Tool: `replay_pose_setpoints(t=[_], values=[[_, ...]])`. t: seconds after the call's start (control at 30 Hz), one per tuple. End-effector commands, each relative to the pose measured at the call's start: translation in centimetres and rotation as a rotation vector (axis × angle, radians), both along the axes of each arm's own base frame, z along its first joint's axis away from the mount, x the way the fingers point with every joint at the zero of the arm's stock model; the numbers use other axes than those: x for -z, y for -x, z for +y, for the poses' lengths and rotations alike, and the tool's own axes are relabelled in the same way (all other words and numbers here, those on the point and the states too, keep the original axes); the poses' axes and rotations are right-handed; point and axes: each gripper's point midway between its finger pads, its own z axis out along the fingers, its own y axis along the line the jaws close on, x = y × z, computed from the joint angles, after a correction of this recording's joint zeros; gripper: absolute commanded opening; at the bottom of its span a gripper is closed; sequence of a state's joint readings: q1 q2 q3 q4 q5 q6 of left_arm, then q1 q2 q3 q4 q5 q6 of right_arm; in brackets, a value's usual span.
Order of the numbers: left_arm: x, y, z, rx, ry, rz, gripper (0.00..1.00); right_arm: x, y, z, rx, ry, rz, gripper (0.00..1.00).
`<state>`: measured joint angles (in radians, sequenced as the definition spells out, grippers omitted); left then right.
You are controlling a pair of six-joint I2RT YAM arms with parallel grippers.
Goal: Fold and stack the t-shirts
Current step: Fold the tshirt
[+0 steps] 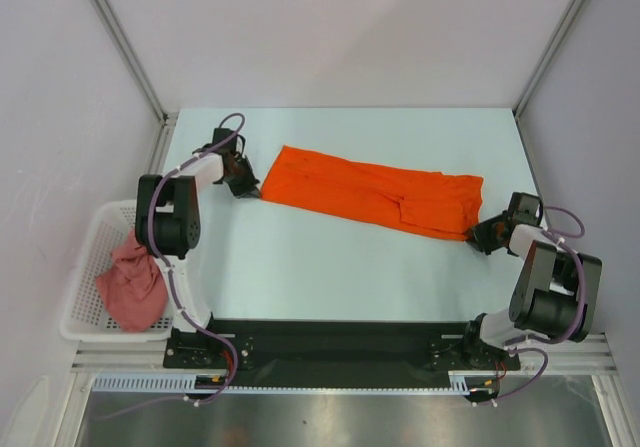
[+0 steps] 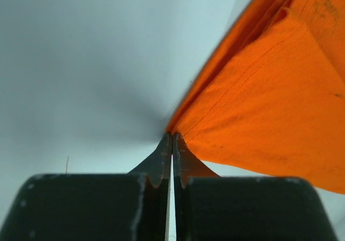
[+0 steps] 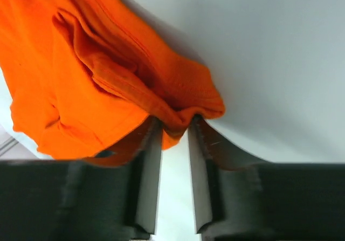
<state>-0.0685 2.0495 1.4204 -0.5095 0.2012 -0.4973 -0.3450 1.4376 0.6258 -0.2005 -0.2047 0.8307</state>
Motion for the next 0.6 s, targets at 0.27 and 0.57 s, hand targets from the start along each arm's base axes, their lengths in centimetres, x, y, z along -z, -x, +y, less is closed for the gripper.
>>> replay_pose_setpoints(t=[0.27, 0.57], values=[[0.2, 11.1, -0.5, -0.035, 0.009, 0.106, 0.00, -0.3, -10.8, -4.5, -0.048, 0.142, -0.126, 0.13], [-0.2, 22.4, -7.8, 0.126, 0.072, 0.143, 0.00, -0.6, -21.2, -2.4, -0.161, 0.166, -0.238, 0.17]])
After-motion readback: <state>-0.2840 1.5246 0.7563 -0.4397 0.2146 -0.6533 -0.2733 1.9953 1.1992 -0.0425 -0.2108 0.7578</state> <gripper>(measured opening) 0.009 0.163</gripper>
